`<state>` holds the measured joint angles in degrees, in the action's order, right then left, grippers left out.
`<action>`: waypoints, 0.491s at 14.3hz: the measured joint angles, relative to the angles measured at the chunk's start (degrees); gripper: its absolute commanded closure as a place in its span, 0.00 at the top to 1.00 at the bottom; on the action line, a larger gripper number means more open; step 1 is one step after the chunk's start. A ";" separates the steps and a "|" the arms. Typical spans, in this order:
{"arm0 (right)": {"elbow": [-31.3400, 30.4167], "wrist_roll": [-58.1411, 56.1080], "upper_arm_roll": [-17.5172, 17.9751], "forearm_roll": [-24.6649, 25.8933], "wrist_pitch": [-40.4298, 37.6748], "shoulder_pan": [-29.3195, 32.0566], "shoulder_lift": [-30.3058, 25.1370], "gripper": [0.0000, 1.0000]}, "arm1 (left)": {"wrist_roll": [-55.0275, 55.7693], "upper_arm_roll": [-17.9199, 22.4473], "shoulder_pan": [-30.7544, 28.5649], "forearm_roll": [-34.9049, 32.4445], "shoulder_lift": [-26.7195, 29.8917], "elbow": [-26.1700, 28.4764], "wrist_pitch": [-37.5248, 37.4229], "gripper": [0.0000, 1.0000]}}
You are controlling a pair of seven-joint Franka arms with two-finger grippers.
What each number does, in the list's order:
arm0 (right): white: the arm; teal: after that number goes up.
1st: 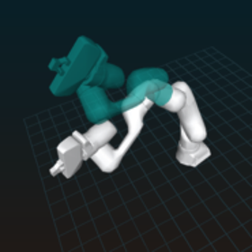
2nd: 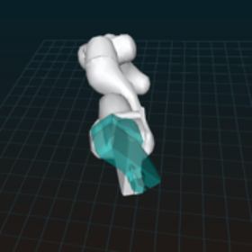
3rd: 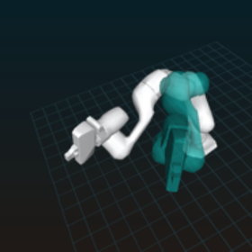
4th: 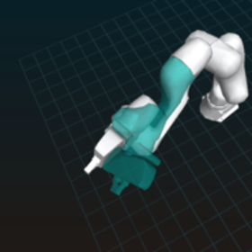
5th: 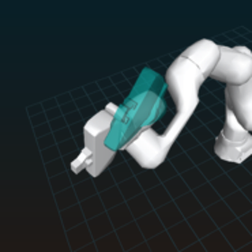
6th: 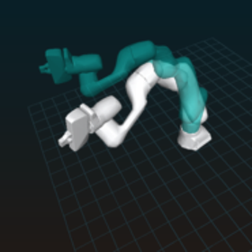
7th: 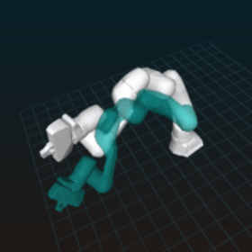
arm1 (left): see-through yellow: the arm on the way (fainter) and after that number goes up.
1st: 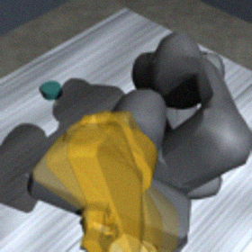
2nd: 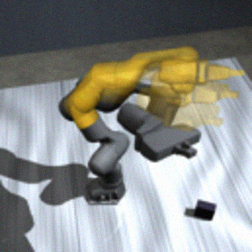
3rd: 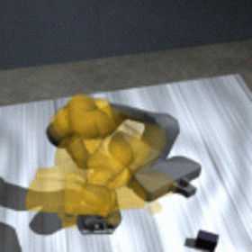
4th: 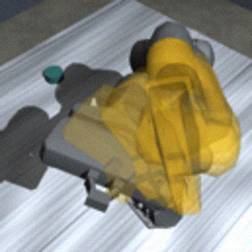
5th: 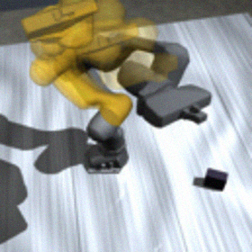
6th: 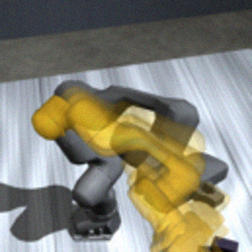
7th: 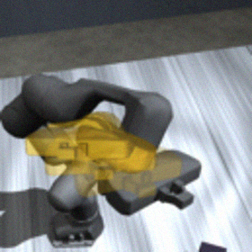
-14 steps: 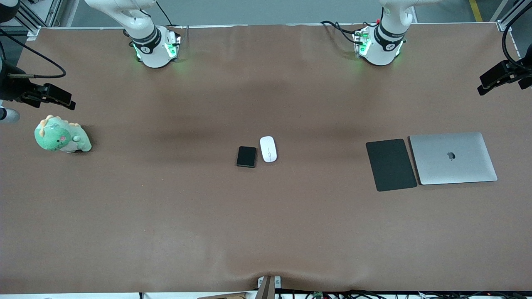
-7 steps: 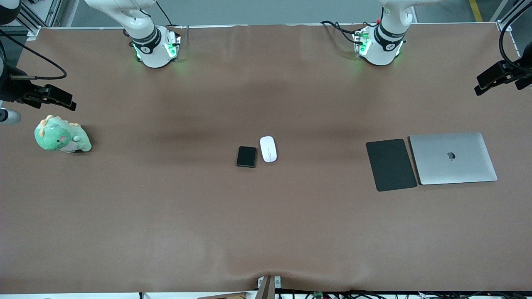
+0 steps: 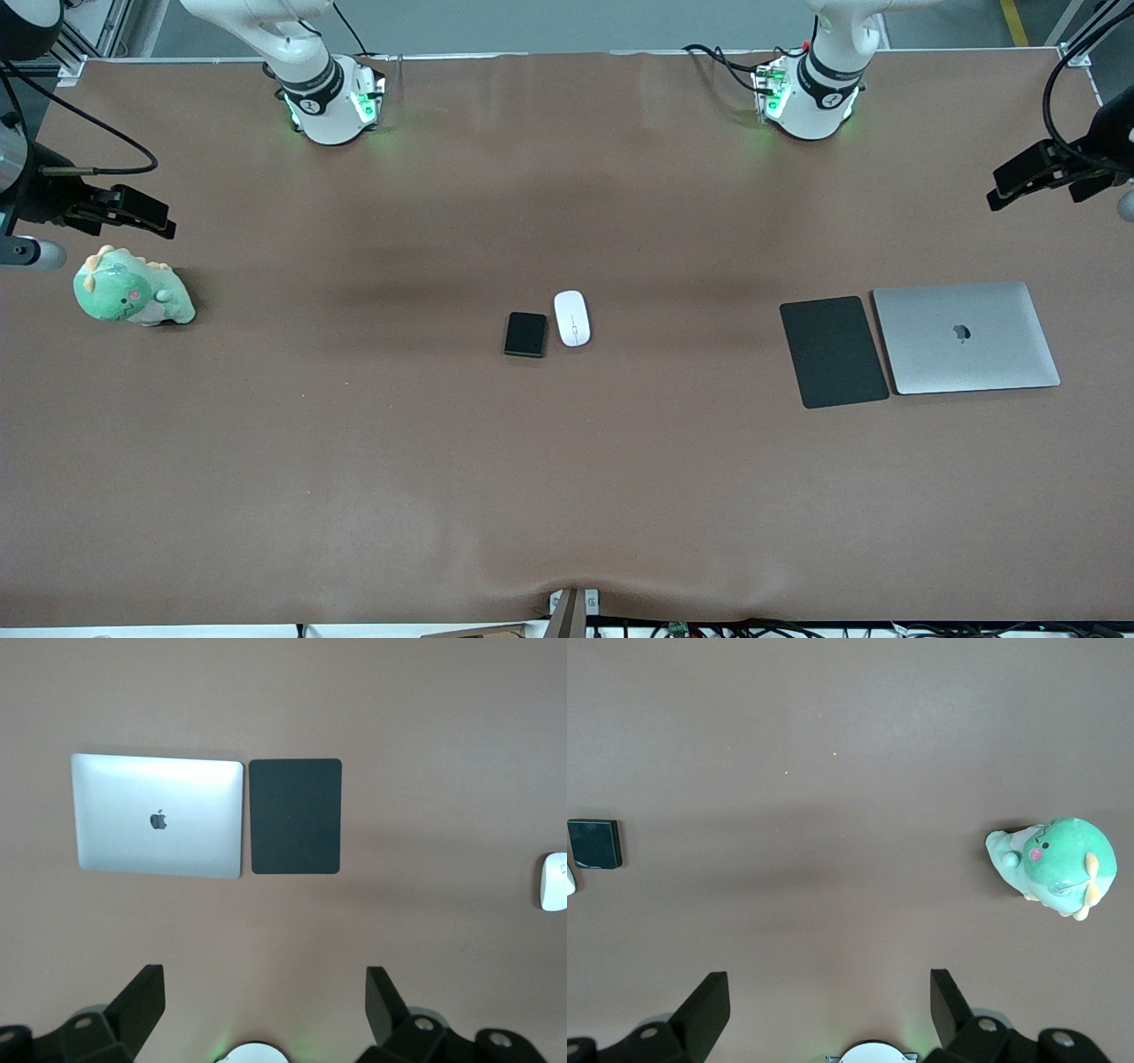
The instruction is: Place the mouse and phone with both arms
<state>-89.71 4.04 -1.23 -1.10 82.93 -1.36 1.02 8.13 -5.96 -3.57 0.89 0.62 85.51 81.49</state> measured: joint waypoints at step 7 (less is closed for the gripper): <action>-0.11 0.99 0.04 -0.70 0.02 -0.61 0.65 1.00 | 13.65 -0.70 10.11 0.20 -6.13 0.02 4.82 1.00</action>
<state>-89.82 5.03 -1.19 -1.80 82.95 -1.97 1.67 21.78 -6.66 6.55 1.09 -5.51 85.53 86.32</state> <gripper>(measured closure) 0.000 0.000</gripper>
